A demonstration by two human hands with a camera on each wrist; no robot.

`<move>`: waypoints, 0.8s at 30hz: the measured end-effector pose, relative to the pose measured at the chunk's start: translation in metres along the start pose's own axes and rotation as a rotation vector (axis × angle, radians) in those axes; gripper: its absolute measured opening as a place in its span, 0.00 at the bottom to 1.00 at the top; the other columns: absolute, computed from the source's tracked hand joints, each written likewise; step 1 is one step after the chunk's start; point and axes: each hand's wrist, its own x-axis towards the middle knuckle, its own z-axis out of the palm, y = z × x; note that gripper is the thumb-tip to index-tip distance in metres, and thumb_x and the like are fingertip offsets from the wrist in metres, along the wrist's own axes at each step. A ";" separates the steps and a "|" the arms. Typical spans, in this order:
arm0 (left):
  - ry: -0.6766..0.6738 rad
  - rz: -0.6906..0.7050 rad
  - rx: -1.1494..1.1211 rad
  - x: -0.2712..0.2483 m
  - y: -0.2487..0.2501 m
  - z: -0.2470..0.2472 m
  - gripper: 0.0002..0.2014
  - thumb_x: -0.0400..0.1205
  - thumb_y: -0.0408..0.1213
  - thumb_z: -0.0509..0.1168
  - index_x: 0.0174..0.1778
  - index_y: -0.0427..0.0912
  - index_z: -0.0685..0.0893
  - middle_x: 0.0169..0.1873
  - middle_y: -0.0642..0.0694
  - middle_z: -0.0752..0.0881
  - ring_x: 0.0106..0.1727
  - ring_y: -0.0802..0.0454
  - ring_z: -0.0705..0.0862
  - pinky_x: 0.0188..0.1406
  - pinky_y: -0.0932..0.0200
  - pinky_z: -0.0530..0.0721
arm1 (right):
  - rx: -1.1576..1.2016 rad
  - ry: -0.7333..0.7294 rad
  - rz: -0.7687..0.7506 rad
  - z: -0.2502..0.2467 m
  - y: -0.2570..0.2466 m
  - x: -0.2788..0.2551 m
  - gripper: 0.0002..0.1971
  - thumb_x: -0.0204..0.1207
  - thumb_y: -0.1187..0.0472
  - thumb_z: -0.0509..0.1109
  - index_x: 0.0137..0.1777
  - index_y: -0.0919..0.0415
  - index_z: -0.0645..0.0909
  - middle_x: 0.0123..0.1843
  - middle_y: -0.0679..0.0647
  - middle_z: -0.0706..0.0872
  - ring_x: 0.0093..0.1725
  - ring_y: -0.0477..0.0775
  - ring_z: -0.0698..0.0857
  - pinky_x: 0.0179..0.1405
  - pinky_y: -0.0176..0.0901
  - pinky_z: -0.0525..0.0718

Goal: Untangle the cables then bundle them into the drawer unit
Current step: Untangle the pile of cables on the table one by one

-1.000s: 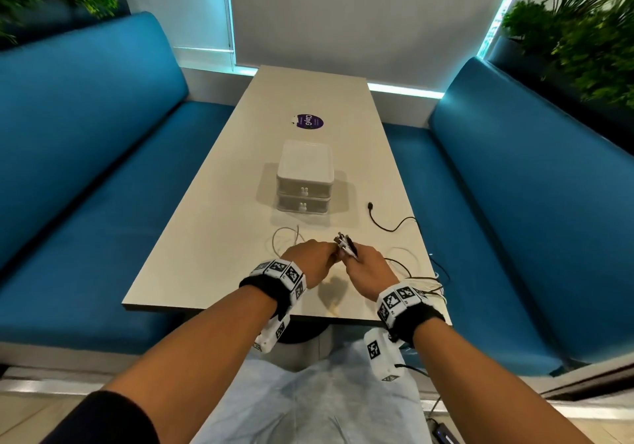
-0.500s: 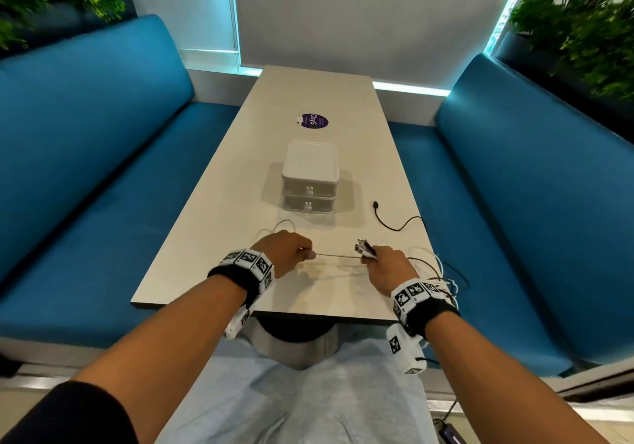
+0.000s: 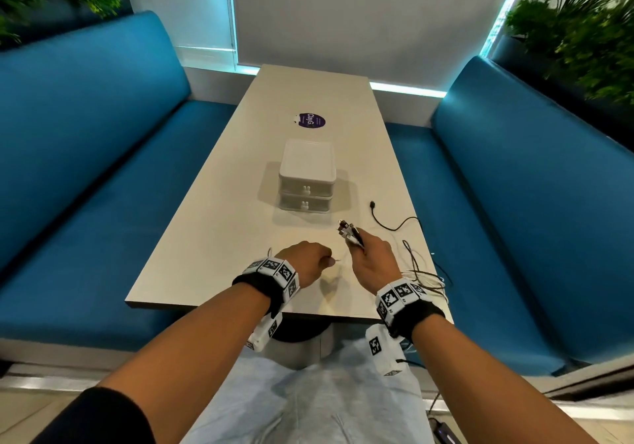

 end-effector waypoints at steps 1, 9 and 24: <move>0.005 0.011 -0.026 0.000 0.000 -0.001 0.17 0.90 0.47 0.55 0.41 0.41 0.78 0.38 0.45 0.80 0.43 0.42 0.79 0.41 0.52 0.73 | 0.003 0.001 -0.008 0.000 0.000 0.000 0.10 0.84 0.58 0.61 0.57 0.55 0.83 0.36 0.51 0.84 0.35 0.56 0.77 0.37 0.43 0.73; 0.128 0.154 -0.305 -0.003 -0.002 -0.002 0.12 0.89 0.47 0.58 0.45 0.53 0.83 0.40 0.49 0.86 0.41 0.49 0.81 0.44 0.54 0.76 | -0.016 -0.283 0.066 -0.006 -0.004 0.004 0.10 0.86 0.56 0.59 0.52 0.53 0.82 0.37 0.45 0.81 0.35 0.46 0.77 0.34 0.39 0.71; 0.124 0.034 -0.010 -0.007 -0.028 -0.012 0.13 0.90 0.49 0.56 0.46 0.47 0.81 0.41 0.47 0.84 0.46 0.42 0.82 0.47 0.51 0.80 | -0.334 -0.137 0.225 -0.005 0.015 0.013 0.14 0.85 0.52 0.58 0.61 0.57 0.79 0.56 0.63 0.86 0.55 0.67 0.84 0.50 0.51 0.81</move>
